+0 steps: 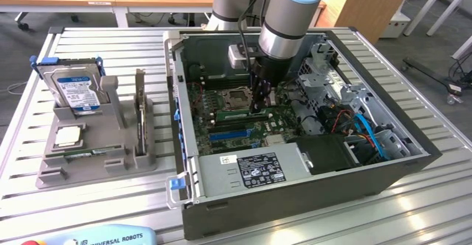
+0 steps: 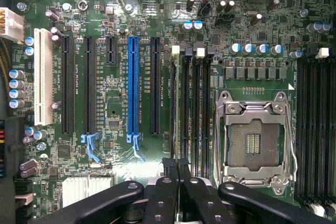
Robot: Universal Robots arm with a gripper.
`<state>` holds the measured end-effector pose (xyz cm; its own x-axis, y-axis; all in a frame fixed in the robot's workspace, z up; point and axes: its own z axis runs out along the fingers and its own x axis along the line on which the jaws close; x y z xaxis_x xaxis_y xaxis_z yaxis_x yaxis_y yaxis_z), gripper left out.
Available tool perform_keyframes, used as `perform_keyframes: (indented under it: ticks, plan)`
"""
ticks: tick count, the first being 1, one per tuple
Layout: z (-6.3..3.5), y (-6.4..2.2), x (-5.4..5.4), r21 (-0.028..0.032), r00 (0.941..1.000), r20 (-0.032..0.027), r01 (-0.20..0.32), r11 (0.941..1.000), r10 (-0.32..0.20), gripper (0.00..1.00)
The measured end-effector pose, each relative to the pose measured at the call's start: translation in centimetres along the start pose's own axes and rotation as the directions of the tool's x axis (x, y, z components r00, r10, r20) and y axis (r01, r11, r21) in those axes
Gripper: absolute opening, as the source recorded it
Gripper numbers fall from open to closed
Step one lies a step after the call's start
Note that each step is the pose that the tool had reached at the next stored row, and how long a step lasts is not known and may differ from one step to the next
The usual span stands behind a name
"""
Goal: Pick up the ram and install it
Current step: 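Insert the ram into the slot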
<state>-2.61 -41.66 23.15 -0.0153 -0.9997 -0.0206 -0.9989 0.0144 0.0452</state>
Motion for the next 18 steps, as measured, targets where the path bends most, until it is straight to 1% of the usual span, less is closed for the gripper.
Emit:
perform_keyframes:
  ticks: [4, 18]
  plan:
    - [0.19, 0.04, -0.03, 0.0, 1.0, 0.0001, 0.0, 1.0, 0.0, 0.12]
    - [0.28, -0.02, -0.03, -0.0001, 1.0, 0.0001, 0.0, 1.0, 0.0, 0.12]
